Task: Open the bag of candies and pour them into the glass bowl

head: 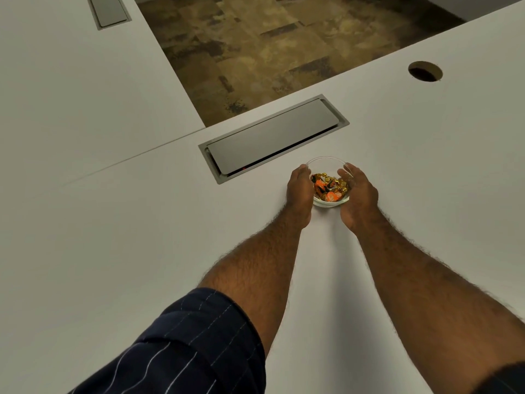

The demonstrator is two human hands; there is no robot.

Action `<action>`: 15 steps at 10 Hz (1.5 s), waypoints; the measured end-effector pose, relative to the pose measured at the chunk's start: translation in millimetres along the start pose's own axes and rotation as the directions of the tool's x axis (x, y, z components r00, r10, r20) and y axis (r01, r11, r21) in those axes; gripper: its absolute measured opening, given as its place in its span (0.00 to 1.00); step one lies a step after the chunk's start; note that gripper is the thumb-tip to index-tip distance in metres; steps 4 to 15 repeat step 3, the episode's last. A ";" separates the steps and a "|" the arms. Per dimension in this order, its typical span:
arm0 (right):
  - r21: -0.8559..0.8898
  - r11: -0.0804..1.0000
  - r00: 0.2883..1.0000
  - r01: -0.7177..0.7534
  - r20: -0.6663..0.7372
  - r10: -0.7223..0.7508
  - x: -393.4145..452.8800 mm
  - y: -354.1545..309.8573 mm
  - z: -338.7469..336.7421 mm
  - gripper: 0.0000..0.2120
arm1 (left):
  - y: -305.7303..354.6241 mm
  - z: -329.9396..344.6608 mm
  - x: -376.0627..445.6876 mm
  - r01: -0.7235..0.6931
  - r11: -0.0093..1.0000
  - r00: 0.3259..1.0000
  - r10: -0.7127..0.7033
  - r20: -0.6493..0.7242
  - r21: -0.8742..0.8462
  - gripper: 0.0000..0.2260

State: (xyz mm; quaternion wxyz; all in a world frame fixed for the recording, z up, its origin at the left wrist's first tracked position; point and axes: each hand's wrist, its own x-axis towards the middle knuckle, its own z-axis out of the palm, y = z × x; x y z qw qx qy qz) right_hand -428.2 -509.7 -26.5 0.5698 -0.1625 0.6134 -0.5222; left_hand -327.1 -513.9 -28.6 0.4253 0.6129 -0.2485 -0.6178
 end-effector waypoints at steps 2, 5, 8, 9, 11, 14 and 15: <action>-0.148 0.987 0.997 0.063 -0.031 -0.068 0.6 -10.8 -1.1 0.20 | 8.5 -6.4 -4.6 -0.028 1.000 0.999 0.028 -0.017 0.004 0.20; -0.231 0.957 0.984 0.176 0.004 -0.180 -6.5 -27.4 7.2 0.21 | 25.1 -10.7 -12.1 -0.116 0.993 0.993 0.117 -0.034 0.020 0.19; -0.231 0.957 0.984 0.176 0.004 -0.180 -6.5 -27.4 7.2 0.21 | 25.1 -10.7 -12.1 -0.116 0.993 0.993 0.117 -0.034 0.020 0.19; -0.231 0.957 0.984 0.176 0.004 -0.180 -6.5 -27.4 7.2 0.21 | 25.1 -10.7 -12.1 -0.116 0.993 0.993 0.117 -0.034 0.020 0.19; -0.231 0.957 0.984 0.176 0.004 -0.180 -6.5 -27.4 7.2 0.21 | 25.1 -10.7 -12.1 -0.116 0.993 0.993 0.117 -0.034 0.020 0.19; -0.231 0.957 0.984 0.176 0.004 -0.180 -6.5 -27.4 7.2 0.21 | 25.1 -10.7 -12.1 -0.116 0.993 0.993 0.117 -0.034 0.020 0.19; -0.231 0.957 0.984 0.176 0.004 -0.180 -6.5 -27.4 7.2 0.21 | 25.1 -10.7 -12.1 -0.116 0.993 0.993 0.117 -0.034 0.020 0.19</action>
